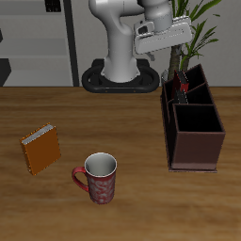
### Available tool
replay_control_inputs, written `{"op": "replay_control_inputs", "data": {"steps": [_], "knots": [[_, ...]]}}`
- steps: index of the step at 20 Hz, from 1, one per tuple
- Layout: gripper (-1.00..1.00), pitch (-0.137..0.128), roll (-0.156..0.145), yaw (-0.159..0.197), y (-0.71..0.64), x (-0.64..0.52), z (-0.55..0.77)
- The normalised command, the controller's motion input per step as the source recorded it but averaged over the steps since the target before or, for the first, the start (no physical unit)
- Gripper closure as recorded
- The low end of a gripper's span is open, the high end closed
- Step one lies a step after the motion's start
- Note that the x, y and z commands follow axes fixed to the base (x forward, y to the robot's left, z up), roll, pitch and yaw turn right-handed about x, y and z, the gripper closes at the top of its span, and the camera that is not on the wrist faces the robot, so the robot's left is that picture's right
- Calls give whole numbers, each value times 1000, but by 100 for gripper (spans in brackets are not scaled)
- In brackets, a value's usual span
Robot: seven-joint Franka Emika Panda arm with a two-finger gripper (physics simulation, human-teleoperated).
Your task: Place the striped book into the left desk caddy's front compartment and place the red book into the left desk caddy's left compartment and place the orange book into the left desk caddy's back compartment
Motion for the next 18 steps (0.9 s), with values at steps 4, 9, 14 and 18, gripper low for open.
{"op": "replay_control_inputs", "data": {"steps": [4,9,14,18], "knots": [[-100,-15,-98,-36,-511,217,295],[-100,-12,-121,-26,-518,250,208],[-100,-5,-107,-18,-556,256,135],[-100,45,-42,-69,-547,326,112]]}}
